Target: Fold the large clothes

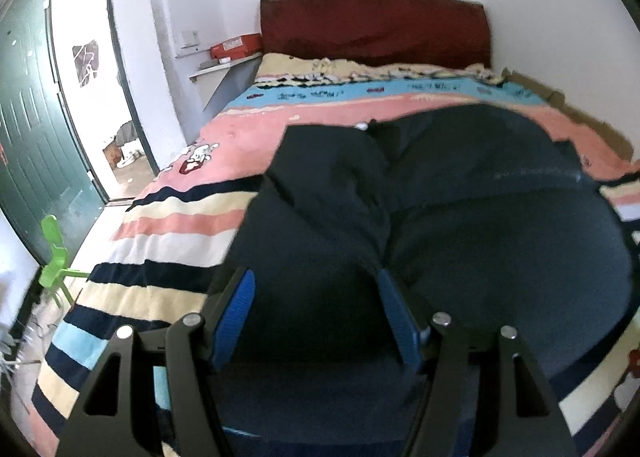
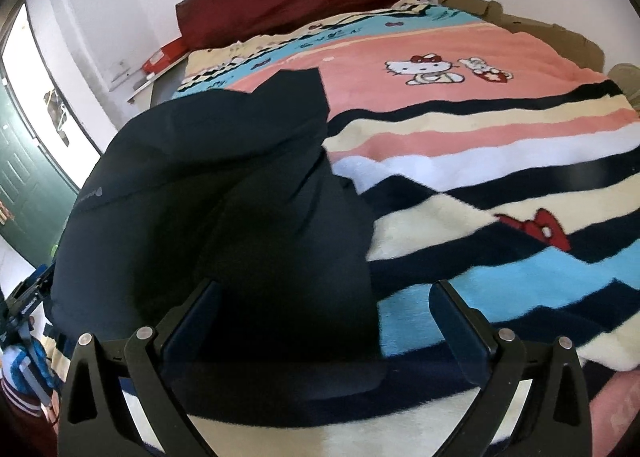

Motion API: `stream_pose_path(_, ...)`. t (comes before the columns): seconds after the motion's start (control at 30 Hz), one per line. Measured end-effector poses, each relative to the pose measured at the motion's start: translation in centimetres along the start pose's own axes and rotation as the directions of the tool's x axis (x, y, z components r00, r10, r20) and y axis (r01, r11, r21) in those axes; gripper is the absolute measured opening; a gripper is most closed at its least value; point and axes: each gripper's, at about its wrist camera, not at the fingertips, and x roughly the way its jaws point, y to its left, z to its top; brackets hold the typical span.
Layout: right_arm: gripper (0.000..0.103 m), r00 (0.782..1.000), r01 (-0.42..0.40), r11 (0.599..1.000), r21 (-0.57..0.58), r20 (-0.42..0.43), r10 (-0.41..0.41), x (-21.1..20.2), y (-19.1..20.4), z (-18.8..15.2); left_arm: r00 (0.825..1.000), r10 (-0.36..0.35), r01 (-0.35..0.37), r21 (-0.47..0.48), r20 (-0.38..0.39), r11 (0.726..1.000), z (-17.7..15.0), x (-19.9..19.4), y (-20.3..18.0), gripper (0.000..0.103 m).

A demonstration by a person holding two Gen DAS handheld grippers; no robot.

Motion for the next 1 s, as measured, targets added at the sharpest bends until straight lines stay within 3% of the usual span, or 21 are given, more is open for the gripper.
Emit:
stream_pose_path(0.13,0.102,1.0,0.013,1.0,-0.001,0.019,-0.013,-0.9,-0.6,0.6,0.999,-0.032,0.033,-0.073,0.023,0.997,0.9,-1.2,3.5,0.063)
stream_pose_path(0.27,0.102,0.999,0.016,1.0,-0.013,0.031,-0.015,-1.2,-0.8,1.6,0.997,-0.073,0.071,-0.131,-0.01,0.989,2.0,-0.8,7.2,0.063)
stream_pose_path(0.4,0.102,1.0,-0.006,1.0,-0.018,0.023,0.007,-0.6,-0.6,2.6,0.976,-0.203,0.185,-0.185,-0.079,0.965,2.7,1.5,9.3,0.063)
stream_pose_path(0.53,0.102,0.998,-0.062,0.998,-0.02,-0.026,0.062,1.4,0.1,3.9,0.922,-0.347,0.303,-0.237,-0.172,0.923,3.3,5.2,9.8,0.063)
stream_pose_path(0.63,0.102,0.993,-0.099,0.995,-0.005,-0.072,0.099,3.3,0.2,4.9,0.857,-0.455,0.38,-0.301,-0.242,0.875,3.5,8.6,9.6,0.063)
stream_pose_path(0.7,0.102,0.985,-0.133,0.991,0.027,-0.11,0.135,4.8,-0.2,5.5,0.83,-0.484,0.39,-0.331,-0.279,0.859,3.5,10.9,9.6,0.063)
stream_pose_path(0.73,0.102,0.978,-0.147,0.988,0.056,-0.141,0.153,6.0,-0.6,5.9,0.811,-0.506,0.402,-0.348,-0.294,0.847,3.3,12.1,9.8,0.069)
stream_pose_path(0.77,0.102,0.974,-0.162,0.984,0.07,-0.149,0.171,6.9,-0.9,6.1,0.803,-0.514,0.402,-0.363,-0.301,0.841,3.1,12.9,9.9,0.078)
stream_pose_path(0.9,0.102,0.936,-0.211,0.961,0.18,-0.247,0.252,10.9,-2.7,6.3,0.755,-0.571,0.438,-0.401,-0.321,0.805,2.1,15.0,10.0,0.087)
stream_pose_path(1.0,0.102,0.9,-0.253,0.935,0.248,-0.296,0.321,13.0,-3.4,6.0,0.71,-0.632,0.476,-0.449,-0.312,0.756,1.4,16.2,10.4,0.092)
